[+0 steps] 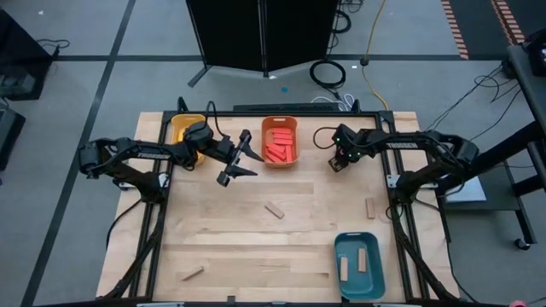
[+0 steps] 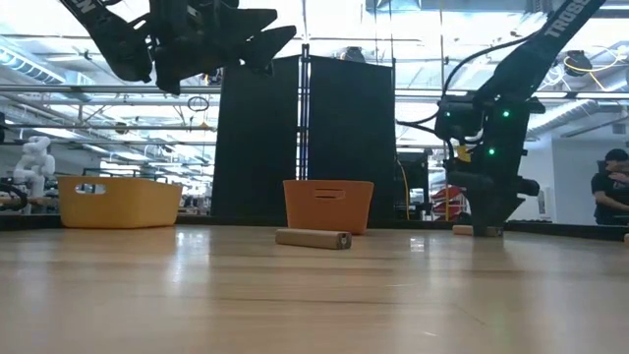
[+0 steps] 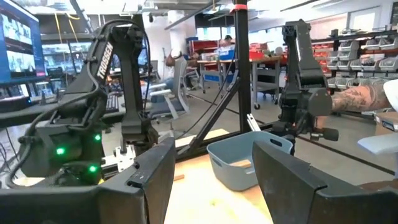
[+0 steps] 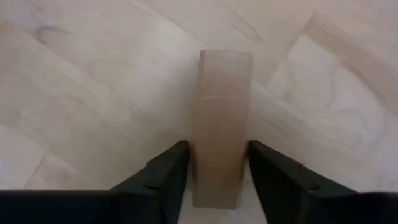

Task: Sort blocks
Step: Put the brown block into the blue bin

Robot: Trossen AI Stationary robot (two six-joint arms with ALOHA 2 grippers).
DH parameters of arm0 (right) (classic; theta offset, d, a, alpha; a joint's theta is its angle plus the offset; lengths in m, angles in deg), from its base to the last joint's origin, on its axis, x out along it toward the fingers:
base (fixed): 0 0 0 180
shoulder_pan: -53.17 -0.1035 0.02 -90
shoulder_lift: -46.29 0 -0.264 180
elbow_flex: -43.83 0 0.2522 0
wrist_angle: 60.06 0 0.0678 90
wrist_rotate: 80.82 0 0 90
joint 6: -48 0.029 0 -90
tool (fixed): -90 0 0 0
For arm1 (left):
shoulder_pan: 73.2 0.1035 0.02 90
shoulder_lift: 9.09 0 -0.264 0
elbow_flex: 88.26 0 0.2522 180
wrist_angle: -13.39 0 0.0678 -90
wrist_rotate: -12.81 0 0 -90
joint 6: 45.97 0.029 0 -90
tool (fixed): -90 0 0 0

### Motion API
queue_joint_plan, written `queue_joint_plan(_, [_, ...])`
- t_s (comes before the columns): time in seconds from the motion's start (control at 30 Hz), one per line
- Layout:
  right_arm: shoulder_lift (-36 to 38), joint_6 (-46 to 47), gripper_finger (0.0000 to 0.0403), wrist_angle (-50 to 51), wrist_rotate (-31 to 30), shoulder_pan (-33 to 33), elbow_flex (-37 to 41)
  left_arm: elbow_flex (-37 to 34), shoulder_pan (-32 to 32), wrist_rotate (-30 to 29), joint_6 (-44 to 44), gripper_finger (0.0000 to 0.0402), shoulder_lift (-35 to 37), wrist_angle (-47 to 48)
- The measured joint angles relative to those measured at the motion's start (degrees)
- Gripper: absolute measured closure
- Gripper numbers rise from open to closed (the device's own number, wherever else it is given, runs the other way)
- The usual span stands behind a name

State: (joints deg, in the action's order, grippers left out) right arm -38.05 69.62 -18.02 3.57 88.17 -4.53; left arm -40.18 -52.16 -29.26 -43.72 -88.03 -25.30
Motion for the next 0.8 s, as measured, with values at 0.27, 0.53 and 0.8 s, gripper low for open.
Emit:
queue_joint_plan(0.27, [-0.56, 2.59, 0.0336, 2.81, 1.26, -4.47, -4.01, 0.00, 0.00, -0.18, -0.01, 0.0191, 0.00, -0.64])
queue_joint_plan(0.53, [-0.68, 8.75, 0.0336, 9.10, 10.29, -14.27, -14.98, 0.02, 0.62, -0.19, 0.04, 0.0191, 0.00, 1.17])
queue_joint_plan(0.8, [-0.60, 23.46, 0.0325, 16.88, 13.67, -29.88, -27.39, 0.02, 0.96, 6.55, -0.04, 0.0191, 0.00, 1.17])
